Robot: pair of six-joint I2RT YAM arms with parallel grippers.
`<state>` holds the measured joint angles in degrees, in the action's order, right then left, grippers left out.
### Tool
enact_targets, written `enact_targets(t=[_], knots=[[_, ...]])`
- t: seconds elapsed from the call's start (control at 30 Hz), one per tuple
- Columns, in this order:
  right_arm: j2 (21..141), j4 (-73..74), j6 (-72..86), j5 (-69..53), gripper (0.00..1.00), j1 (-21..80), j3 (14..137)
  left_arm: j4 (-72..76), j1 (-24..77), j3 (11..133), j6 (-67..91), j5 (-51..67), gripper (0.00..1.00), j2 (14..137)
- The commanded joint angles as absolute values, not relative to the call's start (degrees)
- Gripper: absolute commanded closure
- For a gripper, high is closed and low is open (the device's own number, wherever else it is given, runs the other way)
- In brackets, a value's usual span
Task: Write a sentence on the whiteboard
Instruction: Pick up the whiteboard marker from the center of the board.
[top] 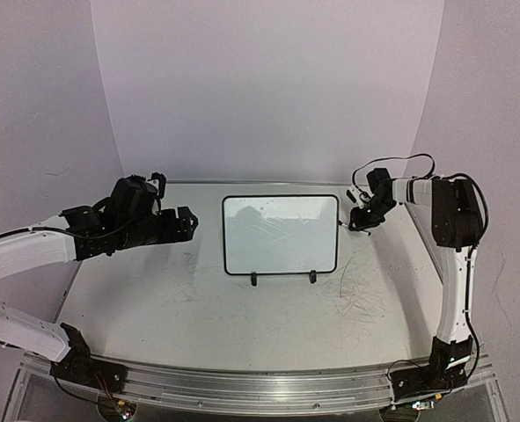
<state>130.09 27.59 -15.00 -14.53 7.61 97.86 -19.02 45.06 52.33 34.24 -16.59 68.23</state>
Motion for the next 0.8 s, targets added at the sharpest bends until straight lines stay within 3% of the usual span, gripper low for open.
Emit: enact_targets(t=[0.0, 0.27, 0.47, 0.63, 0.77], knots=[[131.72, 29.36, -15.52, -16.31, 0.65, 7.88, 98.44, -16.96, 45.03, 55.31, 31.09, -16.01, 0.05, 67.58], [130.19, 28.77, -14.07, -16.27, 0.65, 7.90, 96.45, -16.88, 45.00, 56.08, 30.02, -14.64, 0.05, 67.22], [126.05, 25.17, -10.45, -13.04, 0.88, 7.88, 92.70, -18.02, 45.00, 61.52, 28.18, -10.57, 0.03, 68.14], [119.14, 21.43, -6.73, -10.38, 1.00, 7.52, 88.12, -19.52, 45.00, 66.27, 28.86, -8.65, 0.02, 68.75], [112.26, 20.21, -3.46, -7.56, 1.00, 7.45, 84.68, -19.61, 45.00, 70.32, 30.12, -4.00, 0.01, 70.09]])
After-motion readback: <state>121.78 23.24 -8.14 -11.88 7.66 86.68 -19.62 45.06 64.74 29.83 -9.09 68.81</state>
